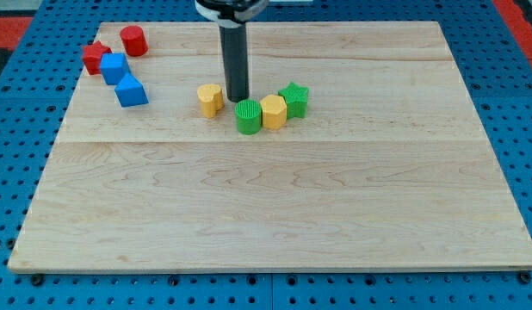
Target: Push a group of blocks downwards
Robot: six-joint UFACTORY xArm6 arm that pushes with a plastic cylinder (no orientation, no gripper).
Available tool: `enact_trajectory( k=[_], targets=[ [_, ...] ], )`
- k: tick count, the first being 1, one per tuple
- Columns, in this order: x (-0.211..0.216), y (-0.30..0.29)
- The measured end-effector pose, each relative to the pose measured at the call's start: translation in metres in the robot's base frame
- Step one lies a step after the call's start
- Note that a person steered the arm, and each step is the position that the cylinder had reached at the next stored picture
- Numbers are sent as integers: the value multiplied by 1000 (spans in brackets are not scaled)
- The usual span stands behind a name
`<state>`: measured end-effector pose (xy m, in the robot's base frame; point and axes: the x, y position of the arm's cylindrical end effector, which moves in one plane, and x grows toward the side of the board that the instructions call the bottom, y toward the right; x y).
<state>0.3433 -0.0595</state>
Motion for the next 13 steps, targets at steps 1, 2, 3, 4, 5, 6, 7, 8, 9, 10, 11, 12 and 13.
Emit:
enact_trajectory(
  k=[1, 2, 3, 4, 5, 6, 7, 8, 9, 10, 11, 12, 13],
  targets=[
    [-40, -39],
    [-16, -67],
    [4, -95],
    [47, -13],
    [62, 19],
    [46, -38],
    [100, -17],
    [150, 1],
    [116, 3],
    [103, 21],
    [109, -26],
    [85, -57],
    [24, -53]
  ],
)
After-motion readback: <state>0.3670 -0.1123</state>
